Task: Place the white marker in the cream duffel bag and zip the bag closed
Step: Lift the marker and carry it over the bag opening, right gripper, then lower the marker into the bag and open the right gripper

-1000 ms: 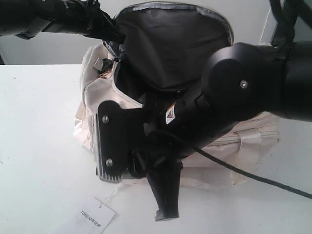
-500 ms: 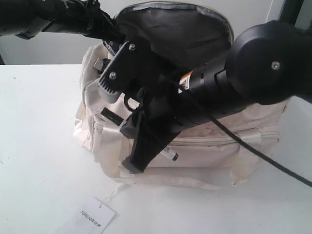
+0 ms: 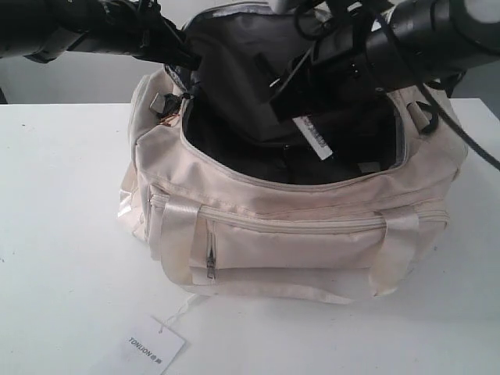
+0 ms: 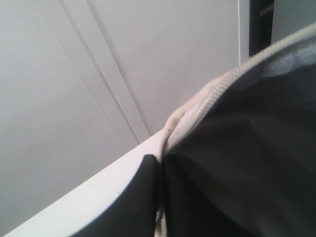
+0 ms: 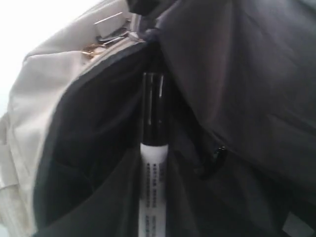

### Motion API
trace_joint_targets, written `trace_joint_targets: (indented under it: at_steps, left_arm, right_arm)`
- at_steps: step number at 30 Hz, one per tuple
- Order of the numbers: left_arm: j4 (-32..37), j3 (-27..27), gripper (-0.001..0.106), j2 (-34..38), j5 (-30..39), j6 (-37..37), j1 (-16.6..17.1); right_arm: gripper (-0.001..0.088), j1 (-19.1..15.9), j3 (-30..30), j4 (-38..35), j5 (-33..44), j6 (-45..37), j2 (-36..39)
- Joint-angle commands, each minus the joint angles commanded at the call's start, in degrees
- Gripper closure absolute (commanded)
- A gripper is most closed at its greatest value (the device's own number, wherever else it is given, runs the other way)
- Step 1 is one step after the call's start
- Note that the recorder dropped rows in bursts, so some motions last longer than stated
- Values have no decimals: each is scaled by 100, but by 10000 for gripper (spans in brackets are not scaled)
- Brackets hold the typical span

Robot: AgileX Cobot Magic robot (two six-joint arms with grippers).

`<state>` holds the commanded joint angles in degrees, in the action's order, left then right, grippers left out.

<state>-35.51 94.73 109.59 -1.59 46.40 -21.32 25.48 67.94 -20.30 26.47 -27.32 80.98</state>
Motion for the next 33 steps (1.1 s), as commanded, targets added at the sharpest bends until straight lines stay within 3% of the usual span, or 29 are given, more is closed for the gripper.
trace_joint_targets:
  at_steps: [10,16,20,33]
  left_arm:
    - [0,0,1053,0,0,0,0]
    - [0,0,1053,0,0,0,0]
    - [0,0,1053,0,0,0,0]
    - [0,0,1053,0,0,0,0]
  right_arm:
    - [843,-552,0,487,-668,7,59]
    - [843,-550,0,662,-693,7,387]
    - [843,-550,0,1333,-679,7,688]
    - [843,-550,0,961,-459,136,1330]
